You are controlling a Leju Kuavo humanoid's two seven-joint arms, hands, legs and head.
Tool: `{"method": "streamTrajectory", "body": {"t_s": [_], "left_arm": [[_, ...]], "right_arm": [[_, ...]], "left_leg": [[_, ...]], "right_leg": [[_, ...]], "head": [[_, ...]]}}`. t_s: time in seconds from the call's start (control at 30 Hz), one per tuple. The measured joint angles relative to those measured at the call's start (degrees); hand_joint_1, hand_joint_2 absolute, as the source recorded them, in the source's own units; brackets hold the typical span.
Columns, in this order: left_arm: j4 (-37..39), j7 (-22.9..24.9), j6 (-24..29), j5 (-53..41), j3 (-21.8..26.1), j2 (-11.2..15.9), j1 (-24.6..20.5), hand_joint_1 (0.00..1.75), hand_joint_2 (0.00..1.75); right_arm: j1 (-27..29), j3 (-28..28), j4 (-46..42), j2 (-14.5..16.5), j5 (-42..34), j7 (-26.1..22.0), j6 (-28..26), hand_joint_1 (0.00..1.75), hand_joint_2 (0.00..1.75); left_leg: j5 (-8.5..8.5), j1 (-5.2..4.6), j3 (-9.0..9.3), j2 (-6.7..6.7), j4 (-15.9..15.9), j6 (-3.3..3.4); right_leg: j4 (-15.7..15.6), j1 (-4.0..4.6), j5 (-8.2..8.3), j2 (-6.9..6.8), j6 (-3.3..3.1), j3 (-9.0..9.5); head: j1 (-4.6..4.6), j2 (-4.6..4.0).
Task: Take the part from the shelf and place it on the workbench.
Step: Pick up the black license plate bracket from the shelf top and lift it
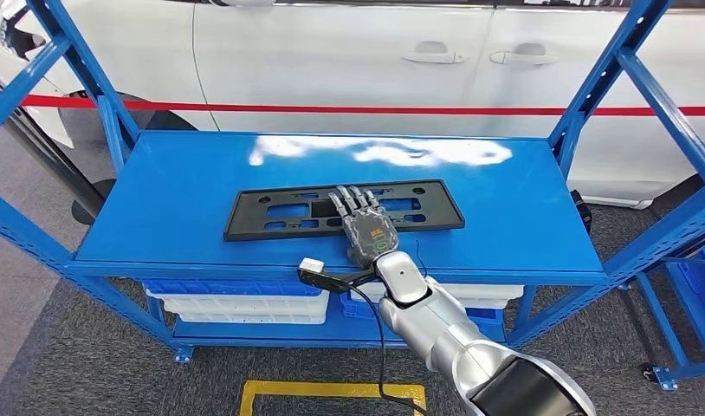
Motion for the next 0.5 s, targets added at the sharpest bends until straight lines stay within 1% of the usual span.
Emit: {"method": "streamTrajectory", "body": {"t_s": [0.5], "left_arm": [[0.00, 0.03, 0.00, 0.00, -0.04, -0.01, -0.01, 0.00, 0.00]], "right_arm": [[-0.56, 0.00, 1.05, 0.02, 0.00, 0.01, 0.08, 0.00, 1.75]], "left_leg": [[0.00, -0.04, 0.23, 0.00, 0.00, 0.00]], "right_leg": [[0.00, -0.04, 0.00, 0.00, 0.00, 0.23]], "head": [[0.00, -0.01]]}}
